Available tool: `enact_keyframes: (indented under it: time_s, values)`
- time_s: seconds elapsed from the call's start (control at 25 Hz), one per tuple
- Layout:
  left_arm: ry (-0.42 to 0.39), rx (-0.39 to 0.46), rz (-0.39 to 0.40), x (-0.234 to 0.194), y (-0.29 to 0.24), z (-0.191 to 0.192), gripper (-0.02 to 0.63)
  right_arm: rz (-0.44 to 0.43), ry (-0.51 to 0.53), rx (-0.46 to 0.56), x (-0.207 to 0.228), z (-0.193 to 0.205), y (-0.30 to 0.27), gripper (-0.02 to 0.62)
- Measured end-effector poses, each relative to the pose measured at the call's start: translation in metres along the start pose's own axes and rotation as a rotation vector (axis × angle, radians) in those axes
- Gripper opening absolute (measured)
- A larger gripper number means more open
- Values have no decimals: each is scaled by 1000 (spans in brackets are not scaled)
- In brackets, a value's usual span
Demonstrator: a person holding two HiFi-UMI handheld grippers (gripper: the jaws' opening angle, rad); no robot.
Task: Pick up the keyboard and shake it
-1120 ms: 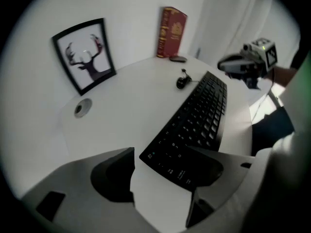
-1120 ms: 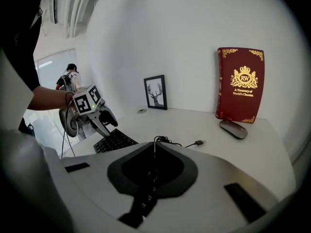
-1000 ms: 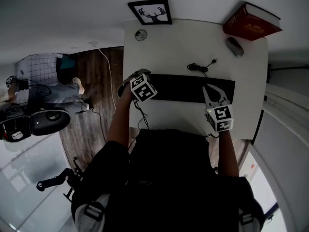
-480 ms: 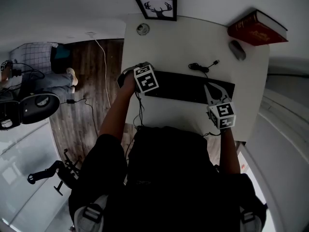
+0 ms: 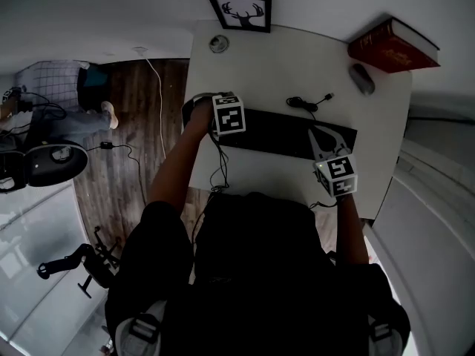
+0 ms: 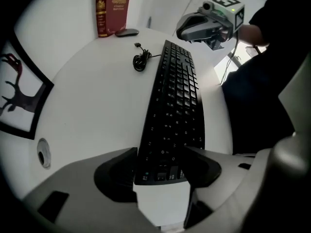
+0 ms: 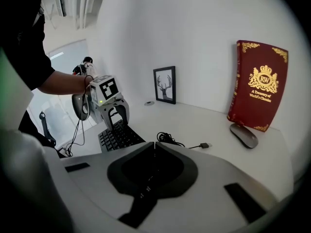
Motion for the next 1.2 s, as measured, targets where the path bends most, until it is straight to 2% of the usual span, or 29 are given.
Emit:
enact_keyframes:
  time_s: [0.08,0.36,0.56,0.72,0.8,0.88,0.92,0.96,1.0,1.08,1.16,1.2]
  values:
    - [-14,20,-50,4,3,0,265,-1,-1,0,4,1,1,21]
    - [-36,-31,-184,15,11,-4,260,24,-14,22,11,6,7,21]
    - [-36,-31,-329,30,19,-4,261,64,39,10,21,14,21,21]
    - [-36,-23,-431,42,22,-1,261,109,31,-19,39,24,50,21]
    - [-29,-17,-460,49,22,0,261,103,132,-106,48,33,64,23]
    - [-27,-12,-489,55,22,1,261,100,318,-235,55,41,77,25]
    - [-27,-11,-505,58,22,1,261,90,398,-293,58,42,81,36]
    - [-28,-9,-520,61,21,1,261,63,455,-342,59,43,82,80]
    - [-29,-8,-534,64,21,1,261,15,489,-387,58,45,81,166]
    - [-33,1,-554,69,21,0,261,-99,527,-486,58,50,75,268]
    - [-39,17,-573,73,22,-2,261,-167,536,-576,68,59,72,288]
    - [-42,21,-586,74,22,-2,261,-179,506,-600,77,62,72,291]
Point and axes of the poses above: the fingertips, and each gripper's own axes: y backward along the fingers, x to its right, z out of its underside, the point moved 4 cm from there along y, backward along the fingers, and after that the axes turned 1 degree about -z, right-handed, at the moved point
